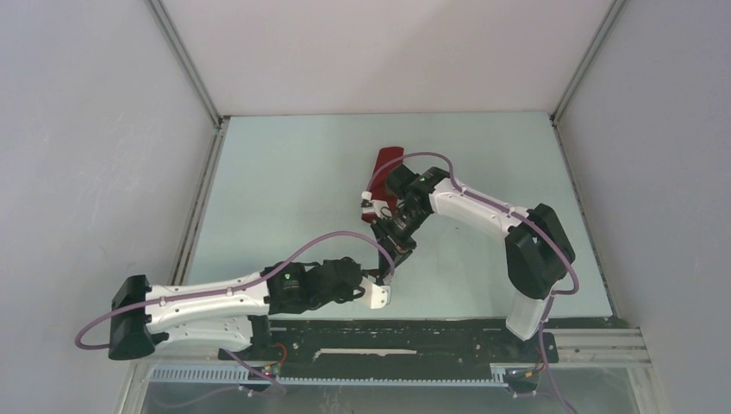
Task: Fold the napkin into a case and place the utensils inside
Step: Pass from the left arm to the right, then insert the fork into the folded napkin.
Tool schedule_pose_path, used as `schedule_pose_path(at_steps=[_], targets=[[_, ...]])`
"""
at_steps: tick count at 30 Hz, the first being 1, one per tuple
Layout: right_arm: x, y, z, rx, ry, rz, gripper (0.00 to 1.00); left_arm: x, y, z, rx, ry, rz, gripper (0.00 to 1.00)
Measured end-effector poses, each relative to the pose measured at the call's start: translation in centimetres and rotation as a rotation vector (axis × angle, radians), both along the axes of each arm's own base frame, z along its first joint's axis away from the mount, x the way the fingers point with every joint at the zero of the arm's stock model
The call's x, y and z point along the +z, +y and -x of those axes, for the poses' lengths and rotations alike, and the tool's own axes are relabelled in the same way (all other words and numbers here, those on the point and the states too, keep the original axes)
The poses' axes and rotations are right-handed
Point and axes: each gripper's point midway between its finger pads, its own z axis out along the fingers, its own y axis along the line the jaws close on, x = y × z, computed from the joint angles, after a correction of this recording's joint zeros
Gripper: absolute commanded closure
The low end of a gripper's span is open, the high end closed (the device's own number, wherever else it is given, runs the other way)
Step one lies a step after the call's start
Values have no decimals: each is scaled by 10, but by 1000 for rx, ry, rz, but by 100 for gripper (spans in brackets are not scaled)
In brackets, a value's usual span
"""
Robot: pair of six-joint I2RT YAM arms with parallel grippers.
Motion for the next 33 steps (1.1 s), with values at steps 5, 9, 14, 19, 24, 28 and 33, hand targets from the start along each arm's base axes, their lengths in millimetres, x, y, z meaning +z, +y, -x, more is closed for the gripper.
schedule_pose_path(at_steps=[5, 9, 14, 19, 24, 28, 33], targets=[[-2, 0, 2, 15, -11, 3, 100, 1, 0, 0, -6, -1, -2, 79], [-6, 1, 1, -4, -9, 11, 100, 9, 2, -3, 27, -18, 54, 46], [-25, -18, -5, -205, 41, 18, 100, 53, 18, -31, 256, 53, 409, 42], [-18, -40, -43, -537, 11, -71, 100, 105, 26, -71, 566, 177, 893, 38], [-16, -44, -77, -787, -4, -155, 100, 92, 7, -113, 880, 514, 1214, 45], [-22, -37, -107, -916, 1, -179, 100, 18, -22, -138, 1122, 868, 1289, 62], [-29, -30, -143, -1045, -12, -214, 100, -52, -37, -143, 1360, 1134, 1240, 78]])
